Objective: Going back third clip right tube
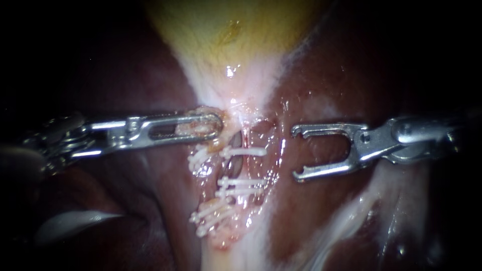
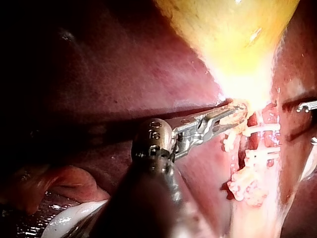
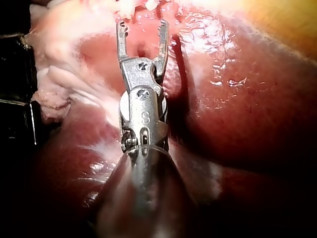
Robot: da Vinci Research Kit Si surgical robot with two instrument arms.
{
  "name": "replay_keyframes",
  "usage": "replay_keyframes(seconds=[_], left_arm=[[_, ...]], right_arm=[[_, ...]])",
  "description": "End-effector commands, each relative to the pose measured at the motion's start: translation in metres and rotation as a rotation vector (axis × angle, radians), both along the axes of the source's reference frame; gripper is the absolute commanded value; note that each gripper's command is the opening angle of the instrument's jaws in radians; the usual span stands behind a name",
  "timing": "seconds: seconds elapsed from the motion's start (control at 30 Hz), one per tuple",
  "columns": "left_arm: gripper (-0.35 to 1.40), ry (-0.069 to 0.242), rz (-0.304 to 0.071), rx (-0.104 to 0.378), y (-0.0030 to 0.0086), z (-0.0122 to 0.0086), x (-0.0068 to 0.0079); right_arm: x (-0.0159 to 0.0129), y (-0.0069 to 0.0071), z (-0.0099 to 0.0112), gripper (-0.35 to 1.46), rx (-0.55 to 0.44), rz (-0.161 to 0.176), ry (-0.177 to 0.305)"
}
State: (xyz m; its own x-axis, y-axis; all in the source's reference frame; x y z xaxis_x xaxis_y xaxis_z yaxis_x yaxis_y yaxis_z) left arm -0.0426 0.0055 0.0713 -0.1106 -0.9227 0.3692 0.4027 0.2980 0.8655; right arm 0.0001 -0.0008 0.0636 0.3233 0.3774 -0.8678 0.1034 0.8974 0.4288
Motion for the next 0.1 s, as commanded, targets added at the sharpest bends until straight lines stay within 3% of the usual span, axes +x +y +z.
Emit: replay_keyframes(seconds=[0.03,0.1], left_arm=[[-0.35,-0.001,0.000,0.000,0.0000,0.0000,0.0000],[-0.35,-0.001,0.000,0.000,0.0000,0.0000,0.0000]], right_arm=[[0.0000,0.0000,0.0000,0.50,0.000,0.000,0.000],[0.0000,0.0000,-0.0001,0.50,0.001,0.000,0.000]])
